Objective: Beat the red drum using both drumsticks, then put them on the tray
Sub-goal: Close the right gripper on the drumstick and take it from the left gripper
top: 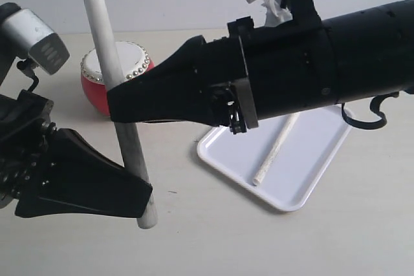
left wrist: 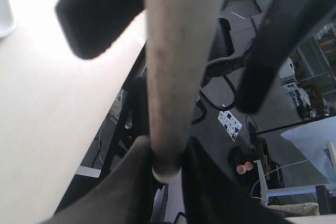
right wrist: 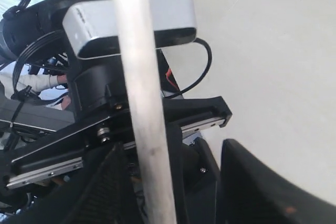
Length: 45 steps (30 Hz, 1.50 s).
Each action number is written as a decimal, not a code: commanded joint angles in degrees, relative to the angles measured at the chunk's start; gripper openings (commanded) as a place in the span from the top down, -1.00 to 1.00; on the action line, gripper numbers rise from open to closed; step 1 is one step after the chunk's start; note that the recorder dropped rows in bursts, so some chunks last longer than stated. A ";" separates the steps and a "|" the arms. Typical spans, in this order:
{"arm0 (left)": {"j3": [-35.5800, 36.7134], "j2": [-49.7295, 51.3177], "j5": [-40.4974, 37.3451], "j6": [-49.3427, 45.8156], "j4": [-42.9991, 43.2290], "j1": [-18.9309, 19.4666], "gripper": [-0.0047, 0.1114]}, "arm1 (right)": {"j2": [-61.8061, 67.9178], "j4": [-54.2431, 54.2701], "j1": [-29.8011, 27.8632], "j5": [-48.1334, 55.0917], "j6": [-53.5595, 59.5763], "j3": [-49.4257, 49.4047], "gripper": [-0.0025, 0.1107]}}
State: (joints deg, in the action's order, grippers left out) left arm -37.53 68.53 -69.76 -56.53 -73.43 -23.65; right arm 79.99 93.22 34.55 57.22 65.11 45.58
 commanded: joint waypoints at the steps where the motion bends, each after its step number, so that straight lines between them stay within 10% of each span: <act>1: 0.15 -0.39 -0.20 -0.43 -0.84 -0.37 0.92 | 2.38 2.70 0.13 3.10 1.98 -0.08 0.00; 21: 0.15 1.97 -0.20 -0.20 -0.39 -0.37 0.92 | 2.90 2.81 0.13 8.79 2.60 -0.08 0.13; 45: 0.15 4.92 -0.20 -0.20 -2.03 -0.37 0.92 | 2.90 1.93 0.13 5.43 2.65 -0.08 0.96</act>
State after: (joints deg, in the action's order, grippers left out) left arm -37.53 73.07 -71.40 -56.63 -75.57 -23.65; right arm 83.24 93.88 34.55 61.29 67.87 45.46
